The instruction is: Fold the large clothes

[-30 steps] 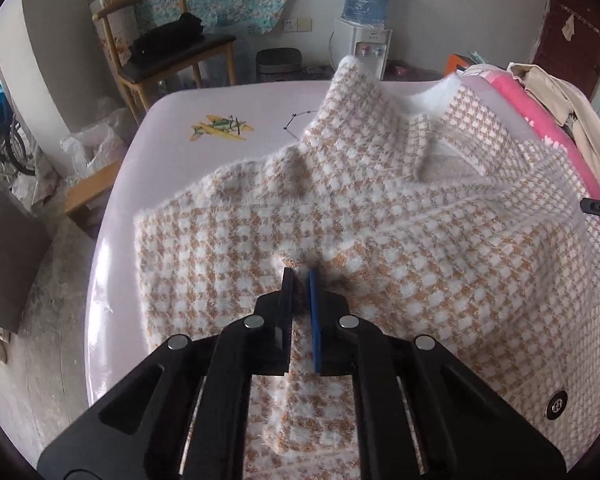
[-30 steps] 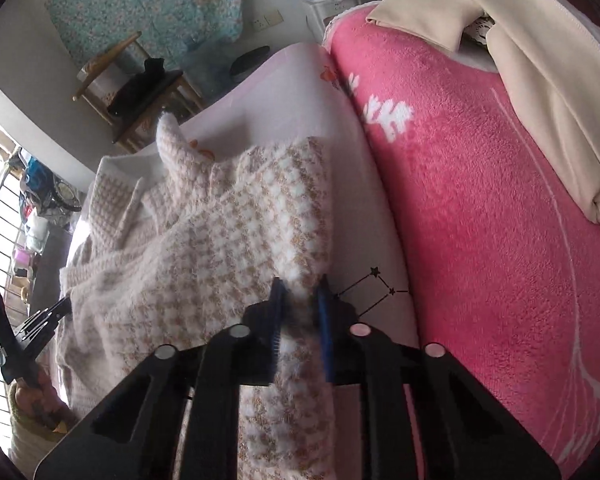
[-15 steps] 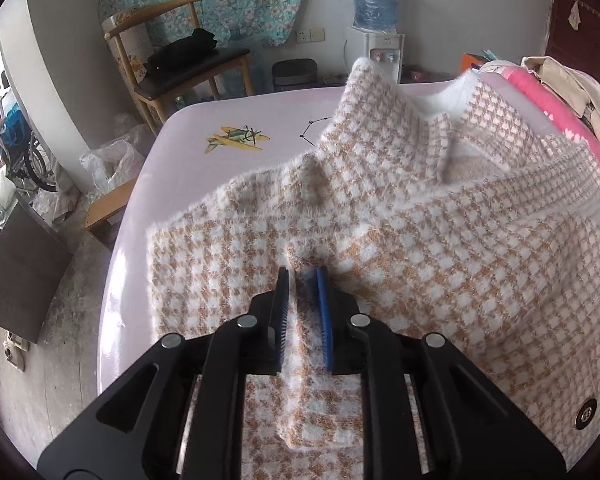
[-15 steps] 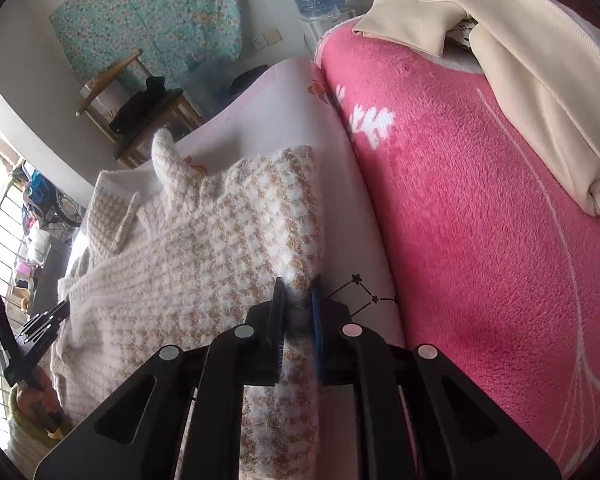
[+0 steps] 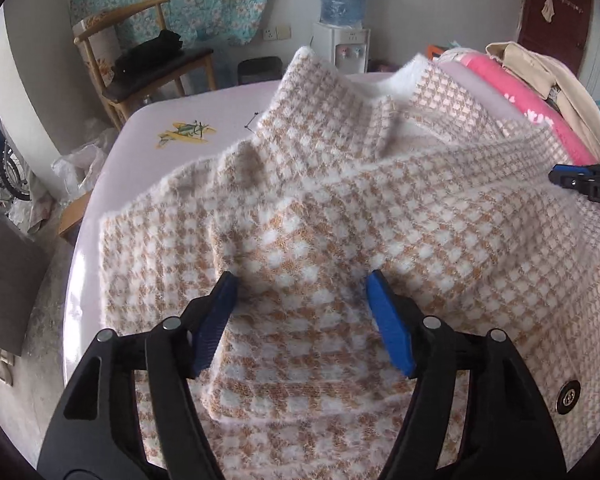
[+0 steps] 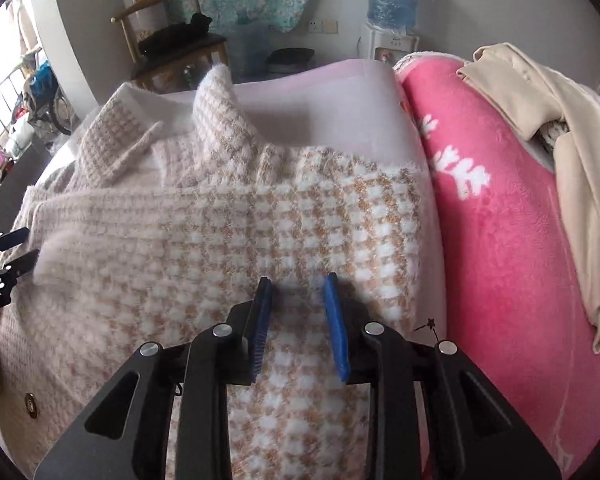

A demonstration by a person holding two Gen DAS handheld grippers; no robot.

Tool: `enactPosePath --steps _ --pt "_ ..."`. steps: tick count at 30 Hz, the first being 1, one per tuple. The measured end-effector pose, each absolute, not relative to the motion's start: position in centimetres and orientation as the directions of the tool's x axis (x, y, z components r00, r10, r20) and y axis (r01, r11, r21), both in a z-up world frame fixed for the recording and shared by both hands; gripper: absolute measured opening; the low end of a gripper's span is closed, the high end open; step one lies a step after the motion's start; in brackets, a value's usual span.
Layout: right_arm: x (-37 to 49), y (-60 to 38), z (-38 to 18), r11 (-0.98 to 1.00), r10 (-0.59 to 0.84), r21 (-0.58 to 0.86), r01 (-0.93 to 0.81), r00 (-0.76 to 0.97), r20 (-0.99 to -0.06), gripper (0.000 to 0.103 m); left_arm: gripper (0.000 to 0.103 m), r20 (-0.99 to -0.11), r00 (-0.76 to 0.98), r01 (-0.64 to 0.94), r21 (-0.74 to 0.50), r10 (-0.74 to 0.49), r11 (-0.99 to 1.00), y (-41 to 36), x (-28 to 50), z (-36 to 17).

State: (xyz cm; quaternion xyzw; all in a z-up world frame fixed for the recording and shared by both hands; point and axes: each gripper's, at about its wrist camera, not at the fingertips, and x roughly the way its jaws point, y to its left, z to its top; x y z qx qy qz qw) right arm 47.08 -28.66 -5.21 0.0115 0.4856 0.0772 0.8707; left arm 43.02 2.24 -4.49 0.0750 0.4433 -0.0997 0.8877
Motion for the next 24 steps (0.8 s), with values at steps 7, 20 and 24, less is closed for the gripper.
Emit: enactPosePath --steps 7,20,24 --pt "42.7 -30.4 -1.2 0.977 0.212 0.166 -0.133 0.55 -0.808 0.01 0.078 -0.79 0.599 0.235 0.015 -0.133 0.972 4.2 40.8 -2.5" --pt "35.2 -28.1 -0.7 0.986 0.077 -0.015 -0.166 0.536 -0.841 0.014 0.096 -0.816 0.567 0.187 -0.004 -0.111 0.982 6.4 37.3 -1.4" --pt "29.5 -25.6 0.6 0.979 0.119 0.01 -0.202 0.537 -0.835 0.027 0.096 -0.805 0.576 0.242 0.001 -0.143 0.97 6.7 32.0 0.4"
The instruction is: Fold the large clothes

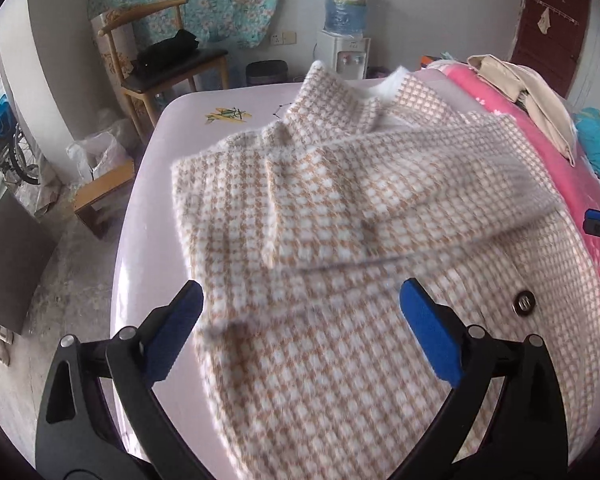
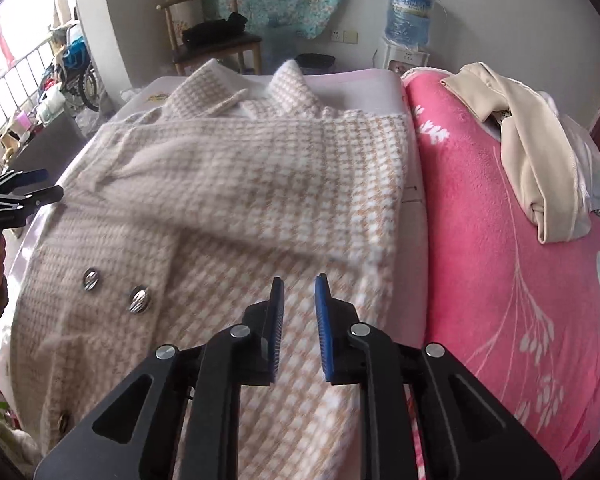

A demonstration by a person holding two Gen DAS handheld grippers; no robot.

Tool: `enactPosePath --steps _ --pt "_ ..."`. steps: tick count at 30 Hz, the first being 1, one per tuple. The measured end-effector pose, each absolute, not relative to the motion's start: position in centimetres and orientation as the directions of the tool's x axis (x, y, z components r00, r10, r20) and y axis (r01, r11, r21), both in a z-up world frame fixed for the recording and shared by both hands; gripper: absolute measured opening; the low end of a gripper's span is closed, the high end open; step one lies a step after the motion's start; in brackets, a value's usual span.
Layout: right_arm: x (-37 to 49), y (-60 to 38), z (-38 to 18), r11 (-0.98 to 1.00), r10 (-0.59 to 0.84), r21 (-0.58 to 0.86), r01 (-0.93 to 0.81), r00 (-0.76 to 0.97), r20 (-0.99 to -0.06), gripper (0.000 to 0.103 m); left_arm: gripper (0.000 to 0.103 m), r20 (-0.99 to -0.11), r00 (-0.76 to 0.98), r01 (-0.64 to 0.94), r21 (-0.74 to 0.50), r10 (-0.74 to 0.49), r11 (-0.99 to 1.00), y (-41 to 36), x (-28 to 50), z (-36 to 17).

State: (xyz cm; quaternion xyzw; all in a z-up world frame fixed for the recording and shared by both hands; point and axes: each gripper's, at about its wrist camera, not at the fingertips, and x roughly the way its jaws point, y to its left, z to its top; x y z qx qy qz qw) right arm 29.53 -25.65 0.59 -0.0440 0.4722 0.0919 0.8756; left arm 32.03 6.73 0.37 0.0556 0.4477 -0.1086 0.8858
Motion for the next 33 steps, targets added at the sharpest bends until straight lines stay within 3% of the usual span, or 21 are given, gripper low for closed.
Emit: enactPosePath --steps 3,9,13,21,24,29,33 --pt "25.4 -23.8 0.0 0.975 0.133 0.017 -0.223 0.519 -0.844 0.036 0.096 -0.826 0.541 0.295 0.012 -0.156 0.956 5.9 27.9 0.2" --pt "19.8 -21.9 -3.6 0.975 0.133 0.036 -0.217 0.449 -0.883 0.037 0.096 -0.875 0.464 0.32 0.019 -0.139 0.947 4.6 20.4 -3.0" --pt "15.7 -23.2 -5.5 0.975 0.073 -0.029 -0.221 0.439 -0.896 0.038 0.096 -0.896 0.433 0.278 0.032 -0.095 0.96 4.7 17.3 -5.8" --pt "9.2 -25.5 -4.5 0.938 -0.085 -0.197 -0.283 0.364 -0.927 0.037 0.096 -0.867 0.494 0.244 0.07 -0.062 0.967 5.5 14.9 -5.7" --pt "8.8 -25.0 -2.2 0.949 -0.043 -0.165 -0.267 0.411 -0.911 0.037 0.096 -0.859 0.507 0.241 0.064 -0.069 0.969 5.7 14.8 -5.9" --pt "8.8 -21.1 -1.6 0.927 0.184 0.007 -0.375 0.439 -0.88 0.037 0.096 -0.863 0.499 0.249 0.056 -0.078 0.967 5.6 14.8 -5.9" --pt "7.4 -20.4 -5.8 0.894 0.037 -0.112 -0.433 0.322 -0.946 0.037 0.096 -0.867 0.489 0.276 0.053 -0.093 0.96 5.7 14.8 -5.9"
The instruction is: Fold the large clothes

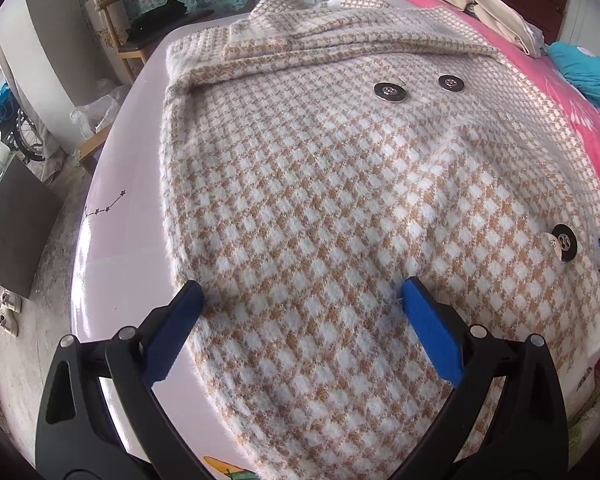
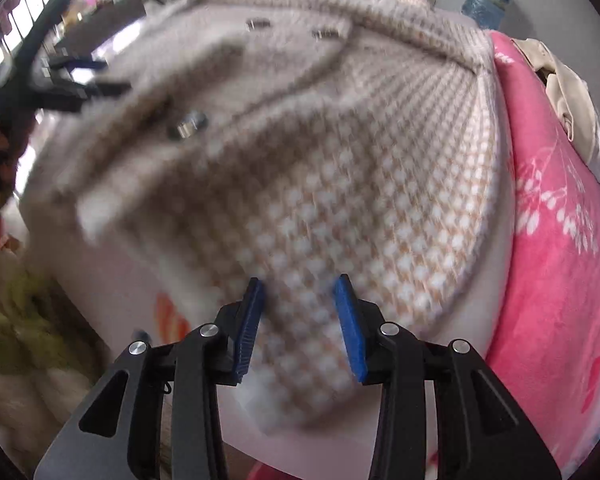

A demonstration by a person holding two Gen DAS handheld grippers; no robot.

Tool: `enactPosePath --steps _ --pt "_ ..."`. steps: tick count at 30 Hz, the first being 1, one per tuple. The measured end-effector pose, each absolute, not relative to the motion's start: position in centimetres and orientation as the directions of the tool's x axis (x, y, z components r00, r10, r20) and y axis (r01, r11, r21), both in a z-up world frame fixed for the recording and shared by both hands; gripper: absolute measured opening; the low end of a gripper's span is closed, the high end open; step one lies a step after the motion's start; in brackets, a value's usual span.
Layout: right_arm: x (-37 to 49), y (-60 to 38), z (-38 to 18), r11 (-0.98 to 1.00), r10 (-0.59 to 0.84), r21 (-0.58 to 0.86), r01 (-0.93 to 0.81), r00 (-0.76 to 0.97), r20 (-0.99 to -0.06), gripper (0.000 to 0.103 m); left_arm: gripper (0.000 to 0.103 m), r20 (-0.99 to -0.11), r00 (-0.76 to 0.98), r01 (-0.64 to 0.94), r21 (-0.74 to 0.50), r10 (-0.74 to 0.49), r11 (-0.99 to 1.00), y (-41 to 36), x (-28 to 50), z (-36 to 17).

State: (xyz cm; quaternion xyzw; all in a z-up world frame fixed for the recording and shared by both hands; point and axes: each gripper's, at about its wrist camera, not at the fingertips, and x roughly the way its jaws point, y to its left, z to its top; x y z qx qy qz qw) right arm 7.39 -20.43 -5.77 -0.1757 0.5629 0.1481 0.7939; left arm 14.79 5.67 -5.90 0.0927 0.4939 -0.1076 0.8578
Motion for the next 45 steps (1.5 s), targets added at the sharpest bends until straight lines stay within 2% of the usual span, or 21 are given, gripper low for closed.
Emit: enactPosePath --steps 1,3,4,9,15,17,19,21,25,29,31,32,34,37,38,39,40,41,42,45 --pt "7.0 -21.5 -5.5 0.904 0.049 -0.091 -0.417 0.313 -0.949 0.037 0.096 -0.864 0.493 0.283 0.051 -0.099 0.958 5.7 14.7 -5.9" --pt "6.7 -23.7 -4.3 0.937 0.035 -0.069 -0.343 0.288 -0.957 0.025 0.096 -0.858 0.502 0.293 0.049 -0.11 0.955 5.9 14.6 -6.0" --pt "6.4 -24.5 -3.3 0.951 0.044 -0.05 -0.304 0.295 -0.955 0.025 0.096 -0.854 0.508 0.295 0.049 -0.113 0.954 5.9 14.5 -6.0" --pt "5.3 -28.0 -0.7 0.977 0.214 0.193 -0.093 0.349 -0.912 0.037 0.096 -0.842 0.527 0.278 0.048 -0.111 0.959 6.0 14.0 -6.0" --pt "5.0 -29.7 -4.1 0.934 0.306 0.348 0.078 0.323 -0.896 0.038 0.096 -0.818 0.566 0.258 0.055 -0.104 0.965 6.3 12.6 -6.2" --pt "4.9 -30.0 -5.1 0.897 0.377 0.429 0.107 0.322 -0.869 0.038 0.096 -0.832 0.545 0.269 0.054 -0.106 0.962 6.4 12.6 -6.0" --pt "4.7 -29.9 -5.5 0.885 0.397 0.452 0.116 0.319 -0.86 0.04 0.096 -0.856 0.507 0.262 0.039 -0.103 0.964 7.0 12.3 -5.7" --pt "4.4 -29.7 -5.5 0.878 0.415 0.467 0.106 0.316 -0.853 0.049 0.096 -0.869 0.472 0.219 -0.051 -0.152 0.974 8.6 11.4 -5.4" --pt "3.8 -29.5 -5.9 0.865 0.439 0.492 0.102 0.321 -0.839 0.049 0.096 -0.851 0.446 0.109 -0.254 -0.275 0.961 12.0 8.6 -5.7" --pt "4.6 -30.0 -6.5 0.831 0.477 0.545 0.116 0.356 -0.804 0.048 0.093 -0.835 0.46 0.039 -0.322 -0.303 0.946 13.2 6.0 -5.9" --pt "4.9 -30.0 -6.6 0.83 0.476 0.545 0.117 0.36 -0.803 0.042 0.07 -0.829 0.458 0.004 -0.358 -0.32 0.934 13.5 5.1 -6.0" --pt "4.8 -30.0 -6.6 0.836 0.467 0.536 0.117 0.361 -0.807 0.037 0.067 -0.829 0.457 -0.012 -0.367 -0.322 0.93 13.6 4.8 -6.0" --pt "4.5 -30.2 -6.5 0.836 0.467 0.536 0.117 0.361 -0.807 0.036 0.06 -0.822 0.464 -0.038 -0.391 -0.33 0.92 13.9 4.2 -6.1" --pt "4.3 -30.6 -7.2 0.807 0.499 0.577 0.128 0.374 -0.781 0.034 0.054 -0.817 0.47 -0.075 -0.414 -0.334 0.907 13.9 4.1 -6.7" --pt "4.4 -30.5 -7.4 0.796 0.511 0.592 0.126 0.383 -0.769 0.029 0.052 -0.813 0.478 -0.081 -0.416 -0.331 0.906 13.8 4.2 -6.8" --pt "4.5 -30.4 -7.6 0.796 0.511 0.593 0.123 0.39 -0.766 0.02 0.041 -0.807 0.489 -0.082 -0.419 -0.33 0.904 13.6 4.3 -6.8" --pt "4.7 -30.1 -7.8 0.799 0.506 0.589 0.119 0.396 -0.767 0.016 0.025 -0.803 0.493 -0.083 -0.427 -0.335 0.9 13.6 4.4 -6.7" --pt "4.9 -29.8 -7.8 0.805 0.498 0.581 0.115 0.399 -0.77 0.01 0.019 -0.808 0.486 -0.09 -0.426 -0.334 0.9 13.5 4.6 -6.7" --pt "4.9 -29.7 -7.5 0.818 0.484 0.565 0.109 0.403 -0.777 0.008 0.011 -0.81 0.488 -0.089 -0.417 -0.325 0.905 13.4 4.8 -6.3" --pt "4.5 -29.4 -3.9 0.859 0.439 0.511 0.034 0.466 -0.768 0.006 0.008 -0.79 0.541 -0.022 -0.358 -0.29 0.934 13.1 4.1 -3.2"
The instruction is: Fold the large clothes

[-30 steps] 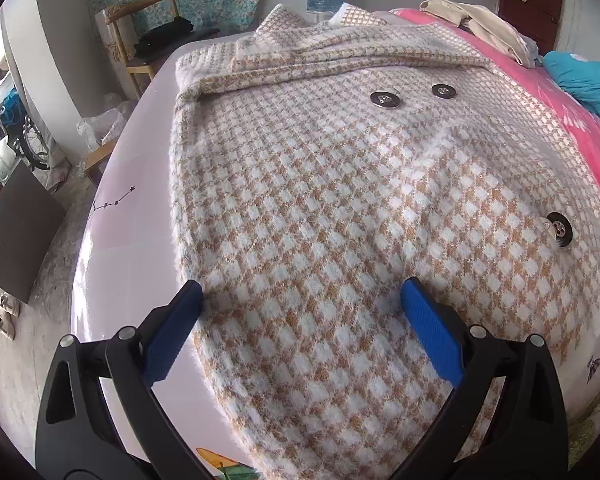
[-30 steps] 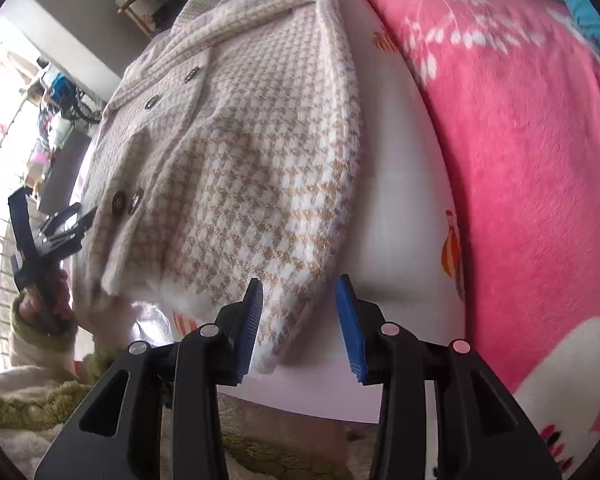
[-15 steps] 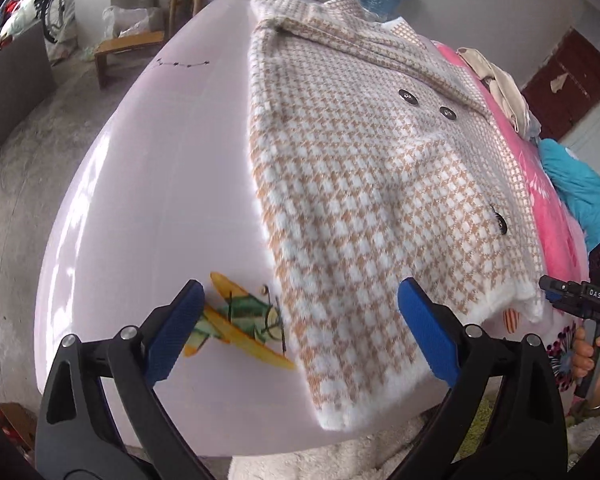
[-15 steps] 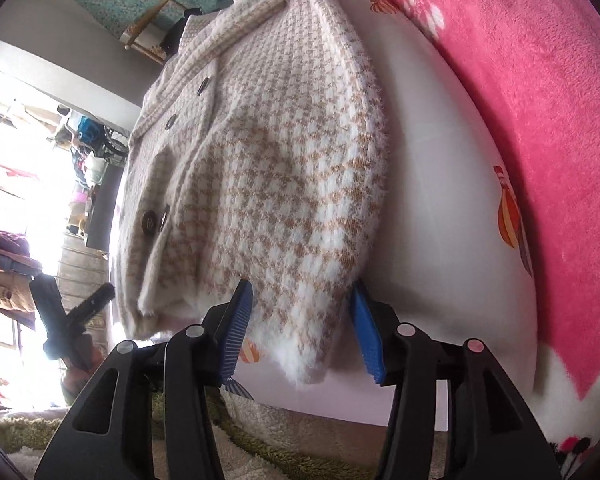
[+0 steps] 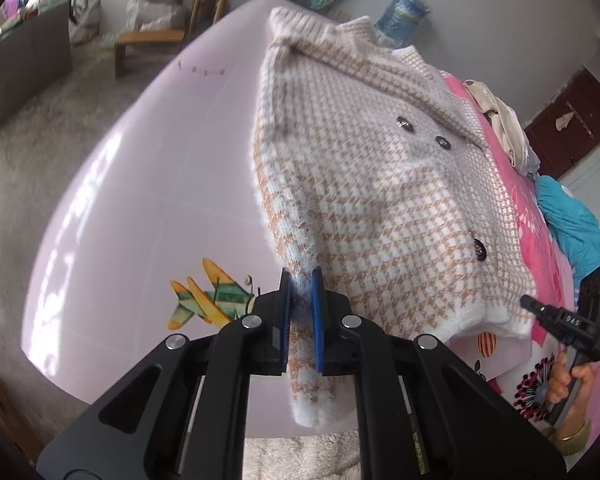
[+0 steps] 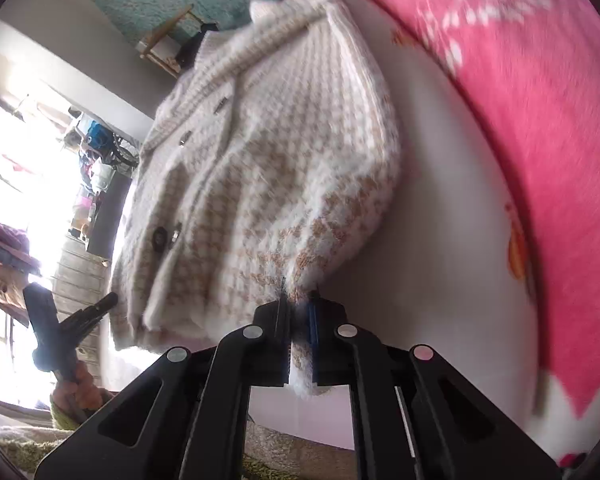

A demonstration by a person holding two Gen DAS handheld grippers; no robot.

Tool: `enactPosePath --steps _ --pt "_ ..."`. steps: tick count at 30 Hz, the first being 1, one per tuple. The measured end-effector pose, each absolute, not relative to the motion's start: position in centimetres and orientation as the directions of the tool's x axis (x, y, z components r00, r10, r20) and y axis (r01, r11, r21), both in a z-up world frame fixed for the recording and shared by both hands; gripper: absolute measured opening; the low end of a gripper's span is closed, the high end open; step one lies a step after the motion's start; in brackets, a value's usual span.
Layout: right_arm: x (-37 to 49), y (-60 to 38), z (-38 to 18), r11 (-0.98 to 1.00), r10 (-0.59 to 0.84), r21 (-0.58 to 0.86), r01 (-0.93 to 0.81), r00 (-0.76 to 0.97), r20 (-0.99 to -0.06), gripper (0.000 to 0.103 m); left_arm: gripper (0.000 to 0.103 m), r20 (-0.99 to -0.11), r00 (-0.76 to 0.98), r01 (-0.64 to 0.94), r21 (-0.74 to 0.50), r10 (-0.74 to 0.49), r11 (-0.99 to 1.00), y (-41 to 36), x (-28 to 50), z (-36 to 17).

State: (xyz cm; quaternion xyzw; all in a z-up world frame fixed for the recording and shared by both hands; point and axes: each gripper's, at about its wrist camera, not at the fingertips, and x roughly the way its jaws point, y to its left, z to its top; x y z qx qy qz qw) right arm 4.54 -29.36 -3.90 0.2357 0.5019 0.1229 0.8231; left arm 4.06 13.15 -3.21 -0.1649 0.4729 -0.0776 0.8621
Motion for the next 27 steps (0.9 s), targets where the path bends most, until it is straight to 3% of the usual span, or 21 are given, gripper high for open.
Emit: enactPosePath --steps 5,7,11,14,16,18,19,27 --pt "2.4 -30.7 4.8 0.908 0.37 0.415 -0.05 0.562 -0.74 0.006 0.005 -0.76 0.585 0.058 -0.311 -0.285 0.949 14.2 2.0 3.2" --pt "1.9 -30.9 6.1 0.93 0.331 0.365 -0.055 0.563 -0.757 0.006 0.0 -0.783 0.582 0.045 -0.238 -0.219 0.97 14.4 1.5 3.8" --pt "2.7 -31.7 0.7 0.936 0.31 0.351 0.018 0.426 -0.85 0.006 0.0 -0.884 0.445 -0.028 -0.171 -0.141 0.985 15.9 1.9 -1.5" --pt "3.2 -32.0 -3.9 0.94 0.283 0.33 0.091 0.337 -0.898 0.007 0.0 -0.898 0.388 -0.058 -0.25 -0.209 0.966 16.8 1.8 -4.3" --pt "3.2 -32.2 -3.6 0.927 0.313 0.364 0.087 0.353 -0.882 0.009 0.008 -0.876 0.388 -0.051 -0.331 -0.286 0.942 16.8 1.7 -4.2" --pt "3.1 -32.2 -3.2 0.918 0.341 0.391 0.069 0.365 -0.866 0.029 0.044 -0.845 0.407 -0.036 -0.395 -0.347 0.918 16.5 1.4 -4.0" --pt "3.1 -32.3 -3.2 0.917 0.347 0.394 0.064 0.363 -0.865 0.033 0.053 -0.838 0.411 -0.032 -0.406 -0.358 0.913 16.2 1.5 -4.1" --pt "1.9 -32.0 -5.3 0.874 0.418 0.474 0.107 0.332 -0.845 0.037 0.051 -0.867 0.353 -0.02 -0.382 -0.351 0.924 12.8 2.8 -6.8"
